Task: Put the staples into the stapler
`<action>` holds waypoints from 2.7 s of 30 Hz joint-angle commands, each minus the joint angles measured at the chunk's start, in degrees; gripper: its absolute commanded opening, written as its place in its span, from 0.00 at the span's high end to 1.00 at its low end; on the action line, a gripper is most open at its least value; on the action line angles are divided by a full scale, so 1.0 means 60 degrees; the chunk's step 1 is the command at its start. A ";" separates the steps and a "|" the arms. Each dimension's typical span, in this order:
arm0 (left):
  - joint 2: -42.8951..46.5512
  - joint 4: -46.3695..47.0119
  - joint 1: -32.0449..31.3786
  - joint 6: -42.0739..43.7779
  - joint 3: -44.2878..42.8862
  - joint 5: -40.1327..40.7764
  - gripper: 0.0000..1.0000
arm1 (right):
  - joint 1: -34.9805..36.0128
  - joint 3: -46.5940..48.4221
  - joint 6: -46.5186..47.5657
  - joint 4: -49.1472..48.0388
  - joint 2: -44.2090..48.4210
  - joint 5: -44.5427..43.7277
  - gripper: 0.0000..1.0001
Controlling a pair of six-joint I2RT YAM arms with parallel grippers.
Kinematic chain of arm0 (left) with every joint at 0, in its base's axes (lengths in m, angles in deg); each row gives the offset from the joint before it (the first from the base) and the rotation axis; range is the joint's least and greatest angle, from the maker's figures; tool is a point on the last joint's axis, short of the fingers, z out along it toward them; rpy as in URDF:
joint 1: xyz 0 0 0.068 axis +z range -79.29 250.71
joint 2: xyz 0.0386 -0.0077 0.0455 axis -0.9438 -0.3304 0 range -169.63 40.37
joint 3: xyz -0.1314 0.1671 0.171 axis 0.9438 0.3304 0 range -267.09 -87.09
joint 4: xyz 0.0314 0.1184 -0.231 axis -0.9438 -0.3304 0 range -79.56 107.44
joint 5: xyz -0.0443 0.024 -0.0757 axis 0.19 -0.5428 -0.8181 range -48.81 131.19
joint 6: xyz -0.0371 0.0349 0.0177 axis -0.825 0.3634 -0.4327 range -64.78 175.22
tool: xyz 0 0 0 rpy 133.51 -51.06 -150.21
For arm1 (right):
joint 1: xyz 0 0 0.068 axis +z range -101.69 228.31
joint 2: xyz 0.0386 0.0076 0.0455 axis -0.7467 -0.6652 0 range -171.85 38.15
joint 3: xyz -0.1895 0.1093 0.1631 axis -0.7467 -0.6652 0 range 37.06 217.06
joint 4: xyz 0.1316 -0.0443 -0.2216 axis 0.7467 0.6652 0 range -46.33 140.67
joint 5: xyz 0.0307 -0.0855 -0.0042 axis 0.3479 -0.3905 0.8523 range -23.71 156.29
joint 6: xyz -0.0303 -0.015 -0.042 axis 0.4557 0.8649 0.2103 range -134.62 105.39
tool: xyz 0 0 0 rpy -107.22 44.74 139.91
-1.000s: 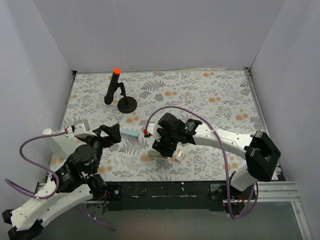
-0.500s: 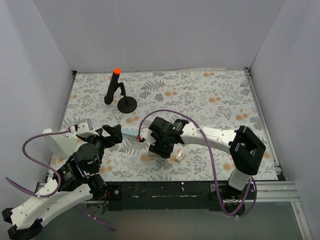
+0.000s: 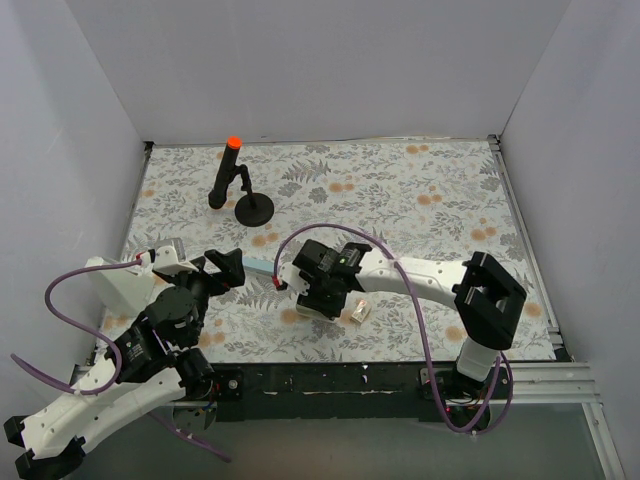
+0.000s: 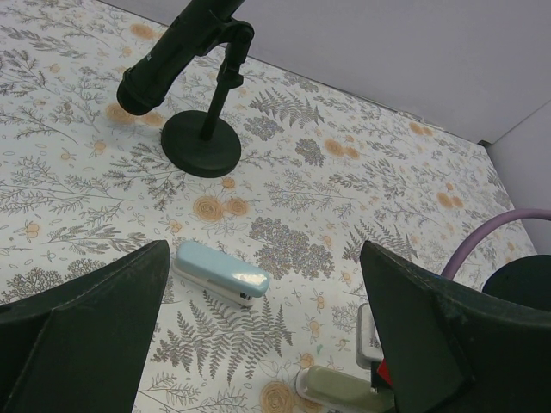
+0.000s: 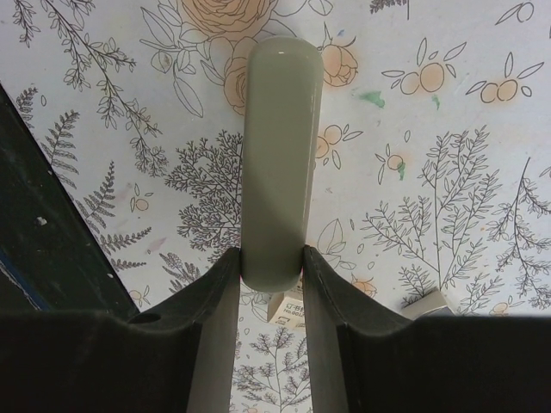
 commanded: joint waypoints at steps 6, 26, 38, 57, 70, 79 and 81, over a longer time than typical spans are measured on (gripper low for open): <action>-0.0088 -0.0138 0.0057 -0.0021 0.0008 0.0042 0.07 | 0.0208 -0.0633 -0.0361 -0.0490 -0.0331 -0.0370 0.96; 0.0102 -0.0226 0.0043 -0.0094 0.0023 0.0086 0.06 | -0.0172 0.0712 -0.0698 -0.1120 -0.0652 -0.1966 0.99; 0.0176 -0.0285 0.0057 -0.0182 -0.0006 0.0291 0.02 | -0.0582 0.2281 -0.1137 -0.1062 -0.1020 -0.2317 0.42; 0.1171 -0.1061 0.0043 -0.2013 -0.0358 0.2429 0.02 | -0.7159 -0.4705 -0.3965 -0.4606 0.8717 -0.4233 0.05; 0.2900 -0.0534 0.0057 -0.1486 -0.0007 0.2093 0.02 | -0.7145 -0.7342 -0.3644 -0.6057 1.4447 -0.5482 0.06; 0.2608 -0.0328 0.0057 -0.1266 0.0023 0.2107 0.02 | -0.7145 -0.7403 -0.3628 -0.6116 1.4450 -0.5350 0.06; 0.2505 -0.0328 0.0043 -0.1252 0.0023 0.2093 0.02 | -0.7145 -0.7373 -0.3672 -0.6072 1.4391 -0.5306 0.06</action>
